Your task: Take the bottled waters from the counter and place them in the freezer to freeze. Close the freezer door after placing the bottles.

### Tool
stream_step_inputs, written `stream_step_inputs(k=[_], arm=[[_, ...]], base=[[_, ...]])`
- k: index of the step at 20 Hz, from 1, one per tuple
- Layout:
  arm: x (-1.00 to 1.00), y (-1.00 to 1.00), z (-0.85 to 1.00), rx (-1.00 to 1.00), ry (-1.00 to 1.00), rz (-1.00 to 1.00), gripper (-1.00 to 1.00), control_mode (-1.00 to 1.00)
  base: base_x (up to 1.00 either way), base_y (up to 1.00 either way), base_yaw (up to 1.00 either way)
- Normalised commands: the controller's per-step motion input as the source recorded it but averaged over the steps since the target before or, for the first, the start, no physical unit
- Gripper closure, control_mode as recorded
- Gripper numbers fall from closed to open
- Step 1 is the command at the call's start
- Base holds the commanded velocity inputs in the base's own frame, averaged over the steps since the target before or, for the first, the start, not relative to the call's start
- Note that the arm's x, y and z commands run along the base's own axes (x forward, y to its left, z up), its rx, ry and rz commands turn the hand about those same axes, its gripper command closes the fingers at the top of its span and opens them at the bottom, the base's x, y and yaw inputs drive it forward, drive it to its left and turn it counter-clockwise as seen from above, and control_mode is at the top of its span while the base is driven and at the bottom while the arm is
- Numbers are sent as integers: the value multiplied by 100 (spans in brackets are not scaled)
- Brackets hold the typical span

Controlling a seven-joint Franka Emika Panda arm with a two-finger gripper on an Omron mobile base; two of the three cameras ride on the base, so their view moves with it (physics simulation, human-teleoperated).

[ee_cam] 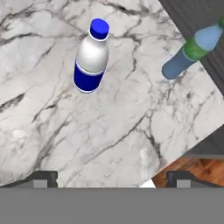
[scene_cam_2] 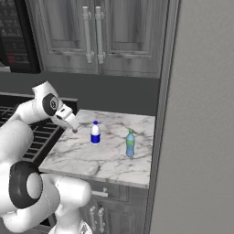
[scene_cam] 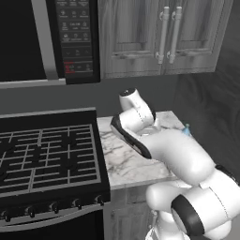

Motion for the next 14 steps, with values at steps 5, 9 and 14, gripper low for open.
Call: stream_step_inputs(k=[5, 9, 14], arm=[[73, 22, -12, -8, -12, -61, -100, -100], [32, 22, -18, -8, -12, -64, -100, -100], [0, 15, -21, -16, -12, -39, -100, -100]], base=[[0, 0, 0], [0, 0, 0], [0, 0, 0]])
